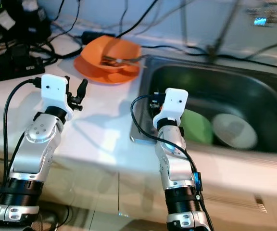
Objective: Kitchen organization
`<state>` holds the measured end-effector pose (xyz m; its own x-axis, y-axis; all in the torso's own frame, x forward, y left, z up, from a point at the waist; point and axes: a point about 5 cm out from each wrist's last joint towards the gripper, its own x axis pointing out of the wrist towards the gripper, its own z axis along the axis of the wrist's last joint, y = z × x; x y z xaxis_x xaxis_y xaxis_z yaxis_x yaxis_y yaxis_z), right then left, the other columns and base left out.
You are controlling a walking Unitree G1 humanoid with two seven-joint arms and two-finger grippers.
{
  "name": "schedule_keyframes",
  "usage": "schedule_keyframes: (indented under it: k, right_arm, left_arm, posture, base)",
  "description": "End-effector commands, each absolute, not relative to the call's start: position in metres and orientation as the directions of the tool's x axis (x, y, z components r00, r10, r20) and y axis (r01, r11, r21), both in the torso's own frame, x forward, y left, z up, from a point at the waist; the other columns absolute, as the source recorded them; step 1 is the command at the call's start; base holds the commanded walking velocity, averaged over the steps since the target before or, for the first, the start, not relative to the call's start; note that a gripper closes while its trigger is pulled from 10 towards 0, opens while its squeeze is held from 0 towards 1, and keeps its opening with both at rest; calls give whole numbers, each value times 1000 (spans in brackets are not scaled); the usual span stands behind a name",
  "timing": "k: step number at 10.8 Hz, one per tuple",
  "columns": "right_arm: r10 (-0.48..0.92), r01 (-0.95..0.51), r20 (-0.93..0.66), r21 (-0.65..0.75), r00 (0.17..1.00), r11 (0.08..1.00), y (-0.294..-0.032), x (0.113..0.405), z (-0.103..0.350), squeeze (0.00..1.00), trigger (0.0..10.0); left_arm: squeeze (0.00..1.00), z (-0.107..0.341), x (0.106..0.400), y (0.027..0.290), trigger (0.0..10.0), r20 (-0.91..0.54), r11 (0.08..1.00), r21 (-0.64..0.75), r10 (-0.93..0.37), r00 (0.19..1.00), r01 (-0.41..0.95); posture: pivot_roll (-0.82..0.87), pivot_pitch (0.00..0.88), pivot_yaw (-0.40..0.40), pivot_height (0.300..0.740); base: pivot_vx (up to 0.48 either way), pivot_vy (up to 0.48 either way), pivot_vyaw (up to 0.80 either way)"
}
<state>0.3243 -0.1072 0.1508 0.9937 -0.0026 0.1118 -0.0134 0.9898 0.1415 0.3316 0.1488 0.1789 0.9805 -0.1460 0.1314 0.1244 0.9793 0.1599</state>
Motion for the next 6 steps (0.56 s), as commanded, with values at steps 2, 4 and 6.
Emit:
schedule_keyframes:
  k: [2, 4, 6]
  right_arm:
    - [-10, -6, 117, 142, 993, 990, -109, 324, 152, 0, 10000]
    - [-12, -4, 117, 141, 993, 990, -109, 325, 152, 0, 10000]
    - [-12, -4, 117, 142, 993, 990, -109, 325, 152, 0, 10000]
  left_arm:
    - [0, 180, 331, 147, 10000, 134, 978, 165, -152, 979, 129]
    - [0, 183, 330, 144, 10000, 153, 976, 159, -173, 973, 148]
    - [0, 184, 329, 141, 10000, 162, 972, 160, -197, 967, 171]
  posture:
    - [-7, 44, -52, 740]
    - [-7, 45, -52, 740]
    - [-7, 47, -52, 740]
  base:
    - [334, 0, 0]
    - [0, 0, 0]
    - [0, 0, 0]
